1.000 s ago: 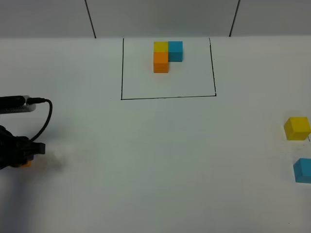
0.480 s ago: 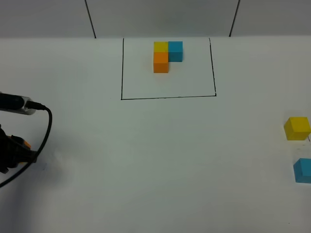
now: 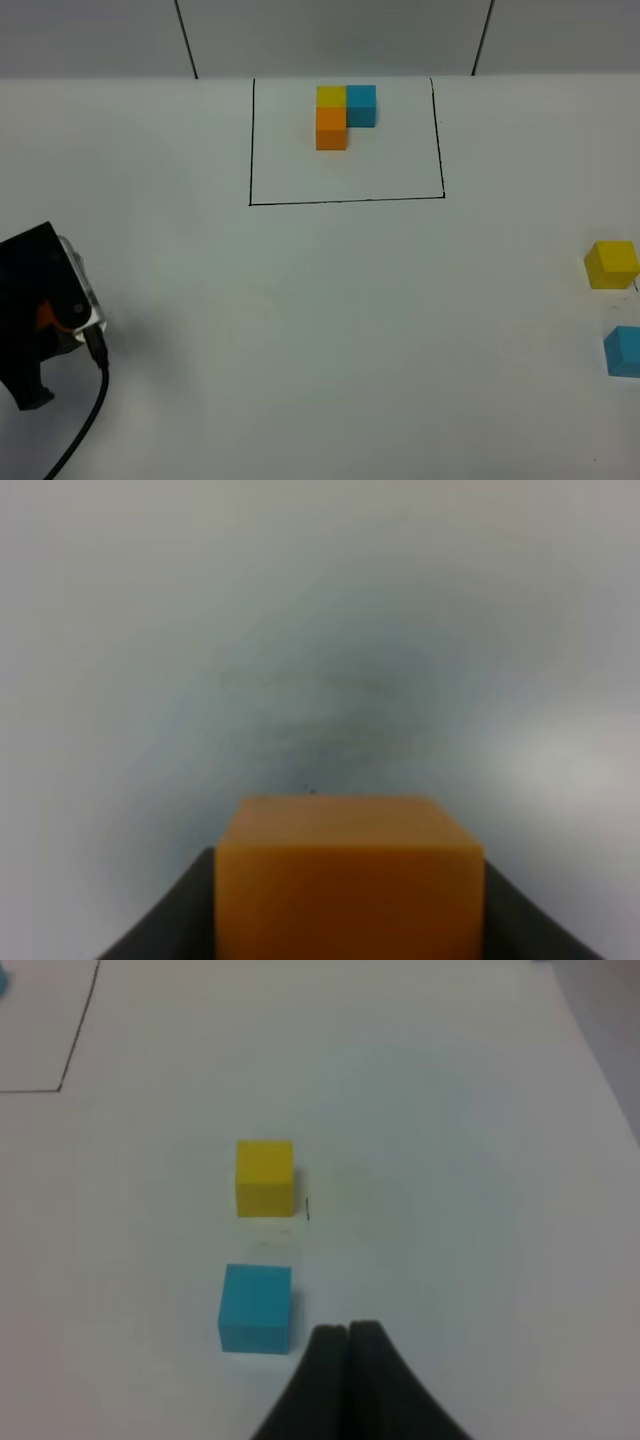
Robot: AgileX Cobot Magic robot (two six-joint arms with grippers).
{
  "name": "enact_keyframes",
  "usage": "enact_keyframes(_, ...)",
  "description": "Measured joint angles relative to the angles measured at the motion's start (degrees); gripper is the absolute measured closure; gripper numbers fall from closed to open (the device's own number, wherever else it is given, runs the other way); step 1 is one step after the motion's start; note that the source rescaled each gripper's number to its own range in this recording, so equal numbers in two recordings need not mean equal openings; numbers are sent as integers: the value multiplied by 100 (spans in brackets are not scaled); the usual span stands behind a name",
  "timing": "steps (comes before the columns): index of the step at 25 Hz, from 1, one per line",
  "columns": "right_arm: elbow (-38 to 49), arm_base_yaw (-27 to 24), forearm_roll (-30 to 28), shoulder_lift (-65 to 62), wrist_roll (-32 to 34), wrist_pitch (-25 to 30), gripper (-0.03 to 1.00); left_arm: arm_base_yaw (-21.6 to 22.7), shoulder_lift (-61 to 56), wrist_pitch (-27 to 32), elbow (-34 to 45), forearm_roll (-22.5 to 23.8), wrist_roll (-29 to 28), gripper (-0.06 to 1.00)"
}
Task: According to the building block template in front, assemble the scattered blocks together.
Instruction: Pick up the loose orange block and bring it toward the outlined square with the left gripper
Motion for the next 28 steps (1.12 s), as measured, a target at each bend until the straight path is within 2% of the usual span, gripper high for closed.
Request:
enact_keyframes(1,0,0,0,0,0,0,97,0,0,56,0,-117,460,38)
enact_keyframes(3,0,0,0,0,0,0,97,0,0,75,0,-261,974,38)
enact_keyframes(10,0,0,0,0,0,0,97,0,0,33,0,-412,1498,38)
enact_keyframes(15,0,0,0,0,0,0,97,0,0,34,0,-720,2223,38)
enact_keyframes(19,0,0,0,0,0,0,97,0,0,51,0,-1274,2735,38)
enact_keyframes(22,0,0,0,0,0,0,97,0,0,-46,0,-1603,2900,38)
enact_keyframes(28,0,0,0,0,0,-2,97,0,0,-165,0,-1762,3041,38)
